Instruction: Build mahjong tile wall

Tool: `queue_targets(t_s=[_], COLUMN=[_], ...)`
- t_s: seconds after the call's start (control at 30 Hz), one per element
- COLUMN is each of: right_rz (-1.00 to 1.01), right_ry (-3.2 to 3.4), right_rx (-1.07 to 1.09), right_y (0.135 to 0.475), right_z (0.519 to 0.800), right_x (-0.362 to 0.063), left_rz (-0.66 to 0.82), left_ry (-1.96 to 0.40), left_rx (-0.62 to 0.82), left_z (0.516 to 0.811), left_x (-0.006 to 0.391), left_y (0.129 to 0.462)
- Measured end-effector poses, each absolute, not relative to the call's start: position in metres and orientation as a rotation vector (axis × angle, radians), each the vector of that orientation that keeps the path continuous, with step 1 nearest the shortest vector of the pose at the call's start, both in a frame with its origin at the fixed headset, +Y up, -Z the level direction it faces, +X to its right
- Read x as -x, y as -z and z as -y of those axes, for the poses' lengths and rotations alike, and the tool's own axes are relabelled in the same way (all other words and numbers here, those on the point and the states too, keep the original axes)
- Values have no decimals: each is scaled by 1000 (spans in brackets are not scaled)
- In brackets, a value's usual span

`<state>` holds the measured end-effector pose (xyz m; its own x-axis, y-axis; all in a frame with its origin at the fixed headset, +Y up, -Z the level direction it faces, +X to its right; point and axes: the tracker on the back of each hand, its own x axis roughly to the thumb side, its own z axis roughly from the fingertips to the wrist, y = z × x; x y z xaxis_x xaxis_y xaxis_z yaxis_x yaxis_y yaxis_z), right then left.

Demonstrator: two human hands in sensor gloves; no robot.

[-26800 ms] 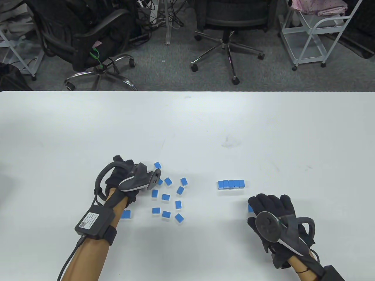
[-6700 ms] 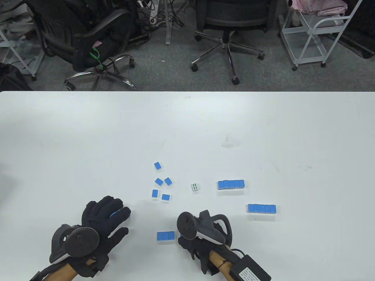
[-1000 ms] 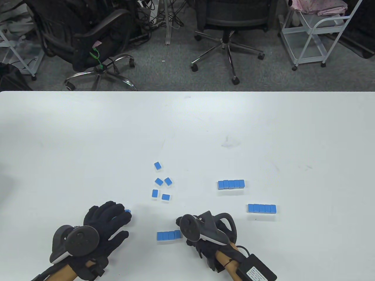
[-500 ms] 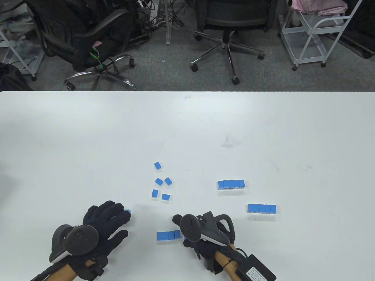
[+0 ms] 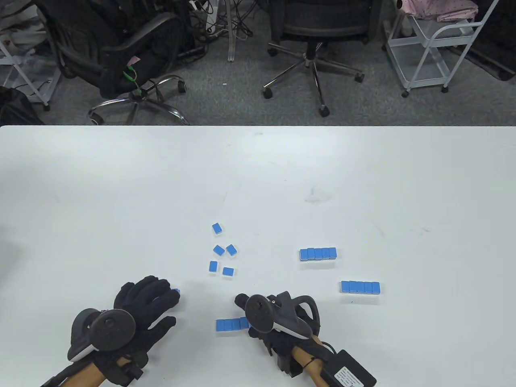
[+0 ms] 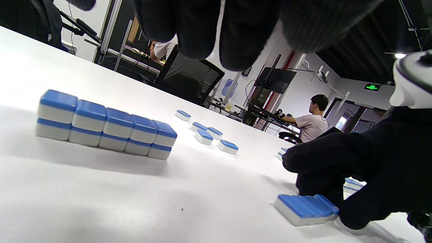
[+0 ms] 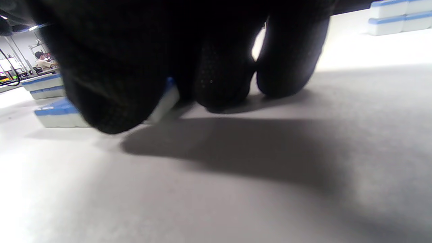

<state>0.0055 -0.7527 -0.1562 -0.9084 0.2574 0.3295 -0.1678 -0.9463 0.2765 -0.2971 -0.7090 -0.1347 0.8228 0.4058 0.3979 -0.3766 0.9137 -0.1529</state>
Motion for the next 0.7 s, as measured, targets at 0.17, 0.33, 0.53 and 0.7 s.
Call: queue_targets(t_s=[0.17,0.33,0.53,0.7], right_rz=[-359,-358,-354,-469], right_ry=[-2846,-2848,-2855,-2806], right_rx=[-545,-551,-557,-577], right_y=[156,155,154,159], right_z=[753,753,753,749], right_x=[-5,-4,-3,-9], left_rz=[438,438,439,438], left_ry=[-416,-416,-417,-417], left_rx=[69,69,68,66], left_z=[709,709,709,709], left_x=[297,297,297,298], left_y=[135,135,135,134])
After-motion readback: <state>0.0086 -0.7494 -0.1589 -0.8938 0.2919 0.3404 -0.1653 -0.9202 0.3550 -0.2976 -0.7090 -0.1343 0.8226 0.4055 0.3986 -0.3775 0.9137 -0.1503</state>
